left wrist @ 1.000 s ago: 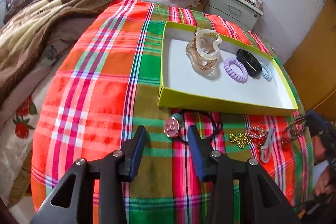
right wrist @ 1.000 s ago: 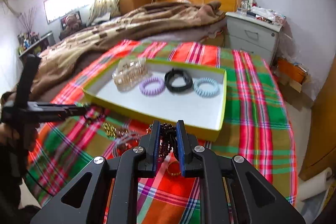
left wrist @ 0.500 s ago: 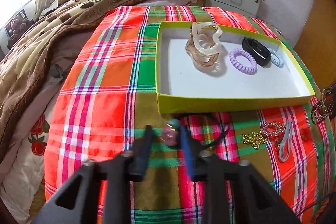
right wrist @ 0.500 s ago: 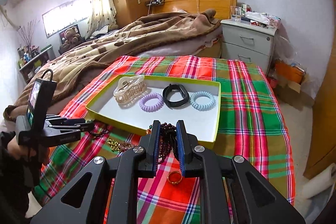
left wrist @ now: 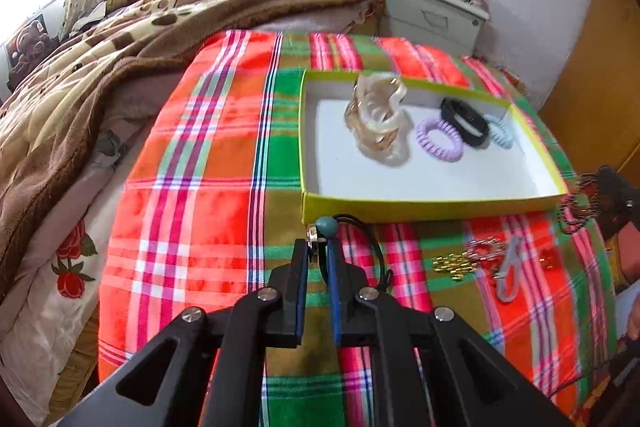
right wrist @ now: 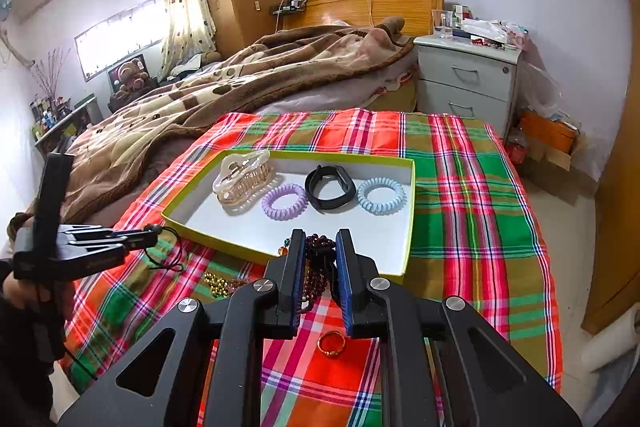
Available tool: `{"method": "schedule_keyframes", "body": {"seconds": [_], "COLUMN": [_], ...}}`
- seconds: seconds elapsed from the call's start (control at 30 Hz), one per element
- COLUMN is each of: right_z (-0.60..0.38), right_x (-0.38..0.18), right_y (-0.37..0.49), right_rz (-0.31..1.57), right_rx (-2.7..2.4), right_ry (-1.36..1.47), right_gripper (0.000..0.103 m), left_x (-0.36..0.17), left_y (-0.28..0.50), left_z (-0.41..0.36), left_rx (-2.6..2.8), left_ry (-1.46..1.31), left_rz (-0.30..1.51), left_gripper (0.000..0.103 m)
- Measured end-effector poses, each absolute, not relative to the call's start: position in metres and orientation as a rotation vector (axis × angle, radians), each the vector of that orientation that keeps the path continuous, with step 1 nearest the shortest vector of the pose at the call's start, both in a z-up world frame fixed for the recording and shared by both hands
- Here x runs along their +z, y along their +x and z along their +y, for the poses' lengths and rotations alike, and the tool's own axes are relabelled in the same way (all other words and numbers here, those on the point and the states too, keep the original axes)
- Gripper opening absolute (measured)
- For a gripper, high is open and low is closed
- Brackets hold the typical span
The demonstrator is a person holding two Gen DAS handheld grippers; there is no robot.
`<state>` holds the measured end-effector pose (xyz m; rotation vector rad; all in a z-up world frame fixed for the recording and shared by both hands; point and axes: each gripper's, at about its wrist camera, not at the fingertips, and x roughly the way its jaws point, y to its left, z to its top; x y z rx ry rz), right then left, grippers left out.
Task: Organize jewelry
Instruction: 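Grasp the dark beaded bracelet with the right tool while the left tool reaches for the pink watch, then carry the pink-faced watch into the box with the left tool while the right tool carries the bracelet in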
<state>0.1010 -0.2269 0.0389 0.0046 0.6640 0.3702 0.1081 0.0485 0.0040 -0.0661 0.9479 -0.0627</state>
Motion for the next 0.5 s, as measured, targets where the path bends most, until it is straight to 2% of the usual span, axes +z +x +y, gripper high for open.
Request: {"method": "schedule_keyframes", "body": {"seconds": [0.27,0.5], "right_z": [-0.229,-0.237], "right_x": [0.053,0.054], "right_y": [0.104,0.126], "right_rz": [0.636,0.641], "right_rx": [0.36,0.32], "right_ry": [0.016,0.043], "right_gripper": [0.015,0.015], "left_x": [0.043,0.059], "left_y": [0.113,0.148], "left_z": [0.035,0.007], "left_rx": [-0.146,-0.215], "left_ry": [-0.07,-0.053], "left_rz": [0.878,0.849], "left_gripper": [0.01,0.01]}}
